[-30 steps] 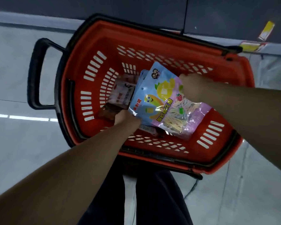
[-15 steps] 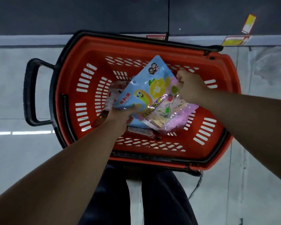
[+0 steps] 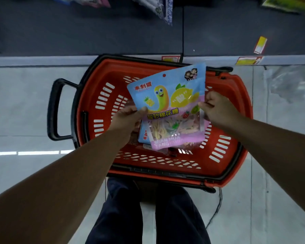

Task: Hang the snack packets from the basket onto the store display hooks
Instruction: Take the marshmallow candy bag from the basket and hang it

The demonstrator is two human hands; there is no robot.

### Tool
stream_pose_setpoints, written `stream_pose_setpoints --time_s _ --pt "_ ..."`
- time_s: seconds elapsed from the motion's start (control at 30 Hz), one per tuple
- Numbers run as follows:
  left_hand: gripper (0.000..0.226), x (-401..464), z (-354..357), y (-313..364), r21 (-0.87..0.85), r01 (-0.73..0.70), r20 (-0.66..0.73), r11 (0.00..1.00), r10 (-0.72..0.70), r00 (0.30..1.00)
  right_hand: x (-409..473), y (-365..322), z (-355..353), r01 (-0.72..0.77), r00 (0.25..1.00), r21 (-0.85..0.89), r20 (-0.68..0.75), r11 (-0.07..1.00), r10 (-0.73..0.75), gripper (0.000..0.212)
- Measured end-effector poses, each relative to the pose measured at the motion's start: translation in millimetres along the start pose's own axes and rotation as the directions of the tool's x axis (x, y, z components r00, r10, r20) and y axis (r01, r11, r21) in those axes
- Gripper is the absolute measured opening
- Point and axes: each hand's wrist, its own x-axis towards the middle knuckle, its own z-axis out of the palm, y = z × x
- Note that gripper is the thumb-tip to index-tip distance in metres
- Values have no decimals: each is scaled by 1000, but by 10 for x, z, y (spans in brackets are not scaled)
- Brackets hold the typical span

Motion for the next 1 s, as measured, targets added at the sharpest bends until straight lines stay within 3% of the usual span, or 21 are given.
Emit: stream_pose_setpoints --time_s 0.1,0.2,0.3,0.53,0.67,1.0 --pt "11 -139 -88 328 95 -150 -22 984 153 988 -161 -205 -95 -6 1000 55 -11 998 7 13" --pt "5 -362 -179 733 189 -296 -4 936 303 953 -272 -519 -262 41 996 52 -85 998 -36 24" --pt "10 -628 -225 1195 209 -401 11 892 407 913 -378 -870 -478 95 986 102 -146 990 -80 18" --pt "16 -1324 -256 2313 185 -581 33 793 585 810 -711 -1674 -1193 214 949 234 -278 948 -146 32" --pt "16 -1761 -283 2873 152 -656 44 739 658 752 -912 -2143 -1552 292 924 275 -327 916 -197 28" --pt "12 -2636 -437 4012 150 -795 -2 588 804 595 -1425 -3241 -2525 492 824 218 -430 843 -369 29"
